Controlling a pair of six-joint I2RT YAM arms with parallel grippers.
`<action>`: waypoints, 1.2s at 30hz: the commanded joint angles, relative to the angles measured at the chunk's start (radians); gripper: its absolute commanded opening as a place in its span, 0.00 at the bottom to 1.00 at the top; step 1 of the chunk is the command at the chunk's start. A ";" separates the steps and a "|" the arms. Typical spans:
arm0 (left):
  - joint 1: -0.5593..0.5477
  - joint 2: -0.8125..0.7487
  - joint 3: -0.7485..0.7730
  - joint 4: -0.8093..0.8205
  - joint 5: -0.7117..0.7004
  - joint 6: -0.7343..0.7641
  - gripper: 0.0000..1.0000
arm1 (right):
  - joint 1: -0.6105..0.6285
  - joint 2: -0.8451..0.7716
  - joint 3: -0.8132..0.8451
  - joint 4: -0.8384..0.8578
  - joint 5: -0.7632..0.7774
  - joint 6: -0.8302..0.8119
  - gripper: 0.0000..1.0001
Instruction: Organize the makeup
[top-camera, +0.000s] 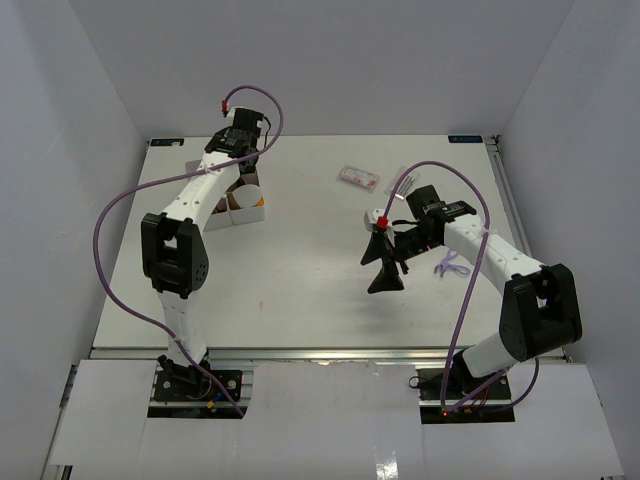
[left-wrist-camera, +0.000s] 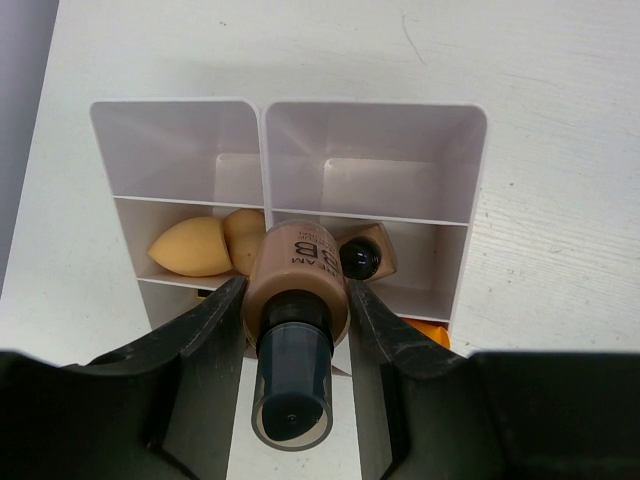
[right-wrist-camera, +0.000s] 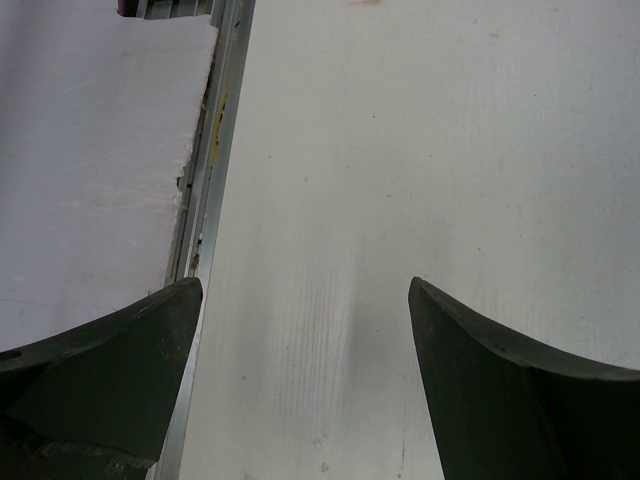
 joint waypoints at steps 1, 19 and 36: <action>-0.008 -0.007 0.035 0.031 -0.040 0.016 0.11 | -0.007 -0.031 -0.005 0.002 -0.035 -0.020 0.90; -0.015 0.028 0.042 0.031 -0.062 0.020 0.12 | -0.018 -0.032 -0.007 0.001 -0.039 -0.020 0.90; -0.028 0.026 0.037 0.037 -0.124 0.049 0.12 | -0.019 -0.031 -0.007 0.000 -0.041 -0.021 0.90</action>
